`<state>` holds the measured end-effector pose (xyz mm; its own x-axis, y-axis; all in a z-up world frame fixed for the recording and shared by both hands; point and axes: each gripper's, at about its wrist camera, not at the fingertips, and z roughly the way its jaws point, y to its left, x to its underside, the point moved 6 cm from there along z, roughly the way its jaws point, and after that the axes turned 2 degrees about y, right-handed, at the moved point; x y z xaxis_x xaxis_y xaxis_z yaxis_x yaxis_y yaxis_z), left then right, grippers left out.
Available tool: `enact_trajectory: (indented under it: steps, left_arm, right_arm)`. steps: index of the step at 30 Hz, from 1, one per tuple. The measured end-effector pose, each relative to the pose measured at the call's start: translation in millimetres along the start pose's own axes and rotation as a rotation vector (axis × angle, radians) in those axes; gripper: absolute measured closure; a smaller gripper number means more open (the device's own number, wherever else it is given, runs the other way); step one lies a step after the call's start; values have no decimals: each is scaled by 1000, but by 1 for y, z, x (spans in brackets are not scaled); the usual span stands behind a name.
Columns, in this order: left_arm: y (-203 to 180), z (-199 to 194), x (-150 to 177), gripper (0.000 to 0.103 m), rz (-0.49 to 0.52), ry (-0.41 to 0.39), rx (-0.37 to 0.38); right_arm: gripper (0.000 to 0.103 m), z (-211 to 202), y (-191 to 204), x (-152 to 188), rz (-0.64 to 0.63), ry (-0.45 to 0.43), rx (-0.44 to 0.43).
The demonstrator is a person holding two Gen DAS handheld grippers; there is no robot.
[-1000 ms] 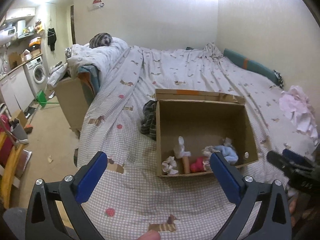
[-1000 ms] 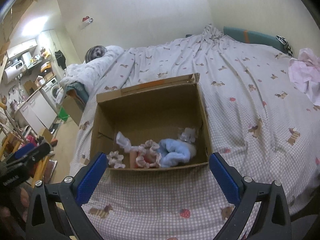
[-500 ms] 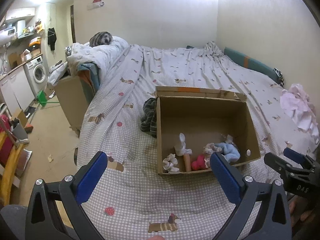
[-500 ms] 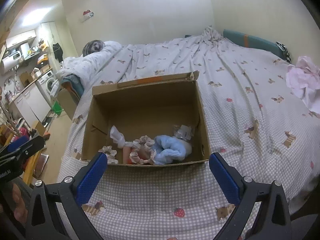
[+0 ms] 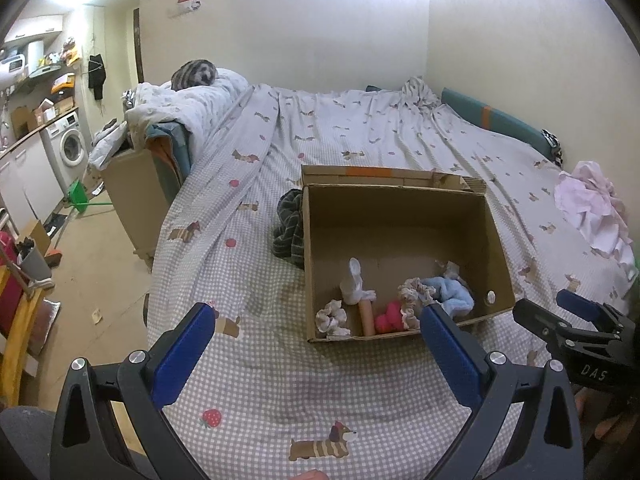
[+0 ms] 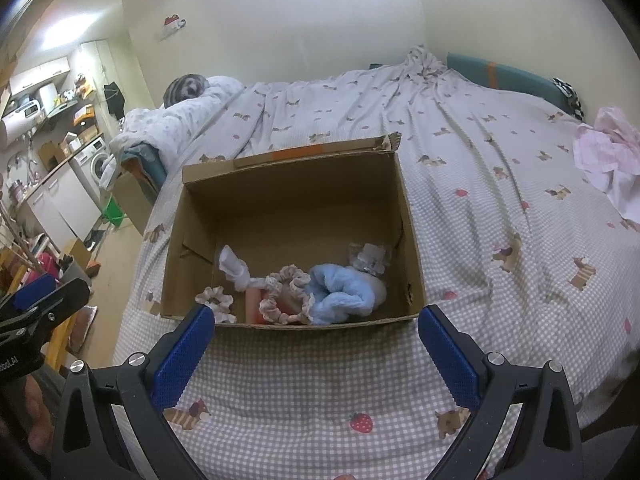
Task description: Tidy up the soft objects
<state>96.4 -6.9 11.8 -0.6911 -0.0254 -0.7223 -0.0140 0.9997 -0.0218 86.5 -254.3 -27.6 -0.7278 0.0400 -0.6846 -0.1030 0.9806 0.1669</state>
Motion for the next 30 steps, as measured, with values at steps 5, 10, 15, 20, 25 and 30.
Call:
enact_trajectory:
  steps: [5, 10, 15, 20, 25, 30]
  left_arm:
    - [0, 2, 1, 1, -8, 12, 10]
    - [-2, 2, 0, 1, -4, 14, 13]
    - [-2, 3, 0, 1, -6, 18, 16]
    - [-2, 3, 0, 1, -5, 19, 17]
    - [-4, 4, 1, 1, 5, 20, 13]
    - [-3, 4, 1, 1, 1, 17, 21]
  right_arm:
    - [0, 1, 2, 1, -12, 2, 3]
    - [0, 0, 2, 2, -14, -2, 8]
    - [0, -1, 2, 1, -15, -3, 12]
    - [0, -1, 2, 1, -12, -2, 9]
    - [0, -1, 2, 1, -14, -3, 11]
    - [0, -1, 1, 1, -14, -3, 9]
